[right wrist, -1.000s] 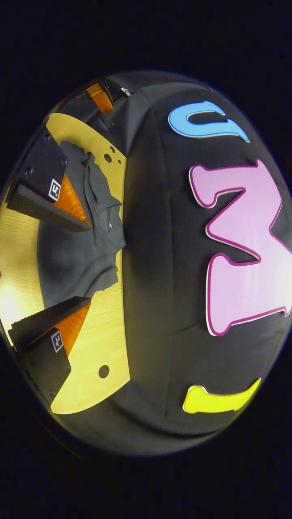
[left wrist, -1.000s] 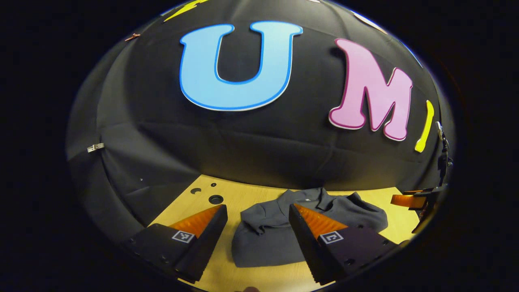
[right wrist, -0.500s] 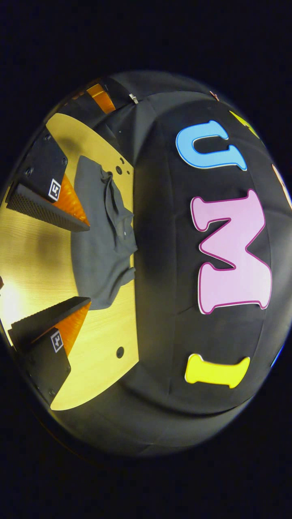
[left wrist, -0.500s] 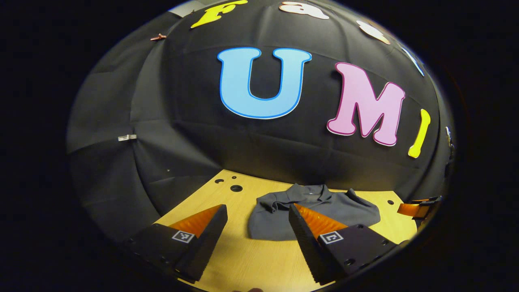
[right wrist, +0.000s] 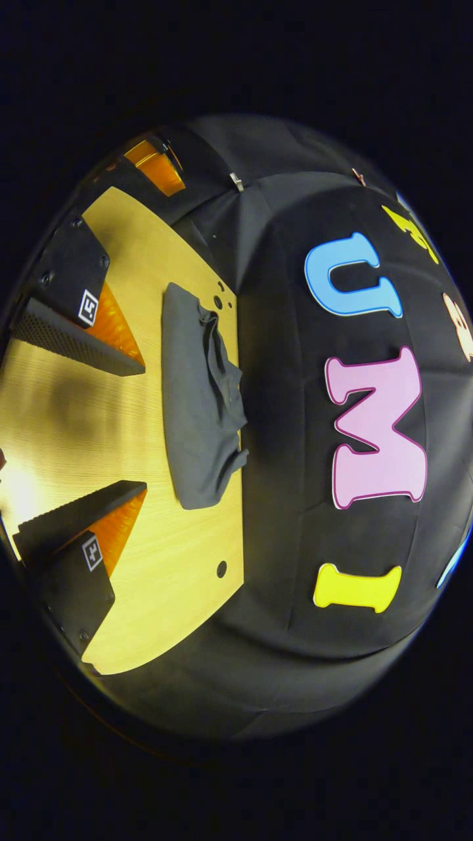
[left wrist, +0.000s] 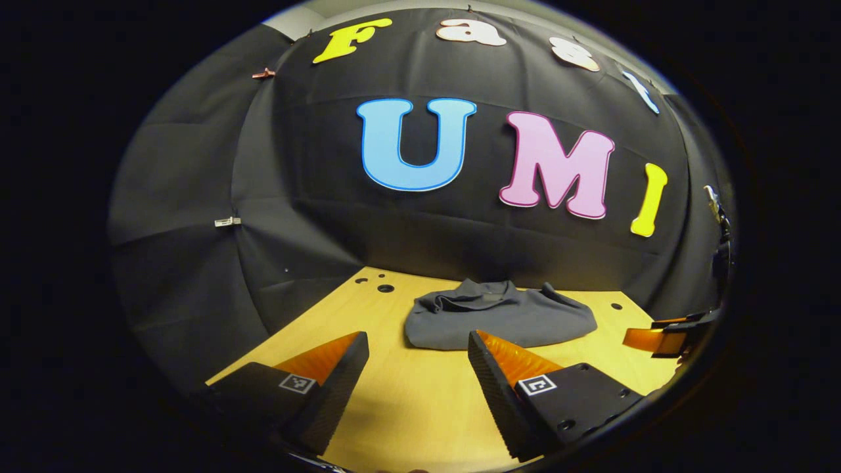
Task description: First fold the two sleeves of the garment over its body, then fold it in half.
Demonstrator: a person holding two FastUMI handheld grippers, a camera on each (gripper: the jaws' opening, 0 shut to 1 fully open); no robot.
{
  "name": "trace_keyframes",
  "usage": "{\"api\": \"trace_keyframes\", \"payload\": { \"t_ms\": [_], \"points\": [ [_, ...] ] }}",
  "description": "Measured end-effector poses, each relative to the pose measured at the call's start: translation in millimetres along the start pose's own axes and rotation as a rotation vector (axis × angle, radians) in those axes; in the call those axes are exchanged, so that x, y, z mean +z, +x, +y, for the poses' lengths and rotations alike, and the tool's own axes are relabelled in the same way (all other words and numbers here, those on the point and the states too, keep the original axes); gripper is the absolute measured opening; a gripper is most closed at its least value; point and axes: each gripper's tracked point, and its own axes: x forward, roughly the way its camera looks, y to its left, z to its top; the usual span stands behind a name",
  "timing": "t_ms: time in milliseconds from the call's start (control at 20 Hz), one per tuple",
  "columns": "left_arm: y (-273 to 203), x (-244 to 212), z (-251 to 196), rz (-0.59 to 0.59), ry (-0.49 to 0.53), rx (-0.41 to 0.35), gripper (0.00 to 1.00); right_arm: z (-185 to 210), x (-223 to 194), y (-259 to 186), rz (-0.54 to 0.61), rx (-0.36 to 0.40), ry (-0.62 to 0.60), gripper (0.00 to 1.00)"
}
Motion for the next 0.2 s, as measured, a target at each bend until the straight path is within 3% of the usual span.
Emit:
{"api": "trace_keyframes", "payload": {
  "t_ms": [200],
  "points": [
    [-15, 1, -22, 0.004, 0.019, -0.069, 0.96, 2, -25, -19, 0.049, 0.003, -0.016, 0.99]
  ]
}}
